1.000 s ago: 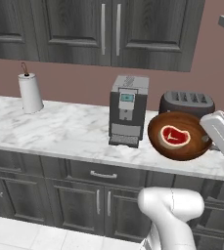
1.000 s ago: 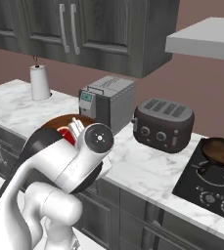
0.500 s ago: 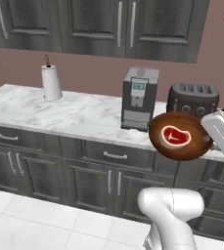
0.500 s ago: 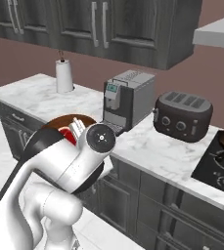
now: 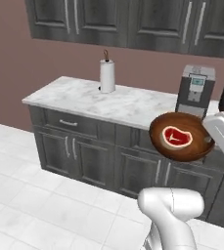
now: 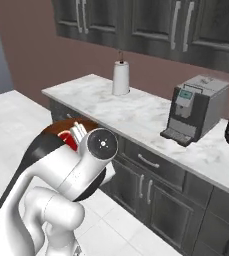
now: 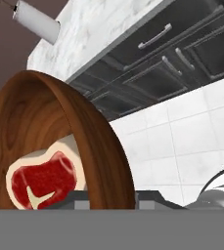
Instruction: Place one of the steaks on the plate and the other in the bowl. Then place the bowl in the fridge.
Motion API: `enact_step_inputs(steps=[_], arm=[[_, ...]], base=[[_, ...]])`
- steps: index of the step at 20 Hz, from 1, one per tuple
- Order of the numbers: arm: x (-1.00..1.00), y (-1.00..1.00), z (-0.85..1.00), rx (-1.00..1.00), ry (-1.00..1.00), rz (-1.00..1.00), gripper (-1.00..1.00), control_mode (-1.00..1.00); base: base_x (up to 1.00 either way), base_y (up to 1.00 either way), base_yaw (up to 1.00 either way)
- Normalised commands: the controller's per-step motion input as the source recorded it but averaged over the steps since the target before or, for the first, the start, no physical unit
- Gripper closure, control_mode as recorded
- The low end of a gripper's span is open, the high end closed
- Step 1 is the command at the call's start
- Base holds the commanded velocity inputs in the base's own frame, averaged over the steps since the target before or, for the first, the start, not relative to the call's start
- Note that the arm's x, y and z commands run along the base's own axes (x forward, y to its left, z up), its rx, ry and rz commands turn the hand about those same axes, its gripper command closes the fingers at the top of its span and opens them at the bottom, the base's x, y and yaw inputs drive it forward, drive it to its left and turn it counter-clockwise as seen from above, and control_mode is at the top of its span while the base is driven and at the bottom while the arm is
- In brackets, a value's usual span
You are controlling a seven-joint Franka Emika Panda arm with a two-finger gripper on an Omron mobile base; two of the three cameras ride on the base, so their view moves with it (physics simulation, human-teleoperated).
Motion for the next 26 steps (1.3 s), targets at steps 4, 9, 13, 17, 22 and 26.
enact_step_inputs(steps=[4, 9, 13, 17, 22, 26], arm=[[0.0, 0.0, 0.0, 0.0, 0.0, 0.0, 1.0, 1.0], [0.0, 0.0, 0.0, 0.0, 0.0, 0.0, 1.0, 1.0], [0.0, 0.0, 0.0, 0.0, 0.0, 0.0, 1.0, 1.0], [0.0, 0.0, 0.0, 0.0, 0.0, 0.0, 1.0, 1.0], [0.0, 0.0, 0.0, 0.0, 0.0, 0.0, 1.0, 1.0], [0.0, 0.0, 0.0, 0.0, 0.0, 0.0, 1.0, 1.0]], base=[[0.49, 1.0, 0.27], [0.74, 1.0, 0.28], [0.68, 1.0, 0.33], [0.52, 1.0, 0.43], [0.3, 1.0, 0.53], [0.19, 1.0, 0.57]])
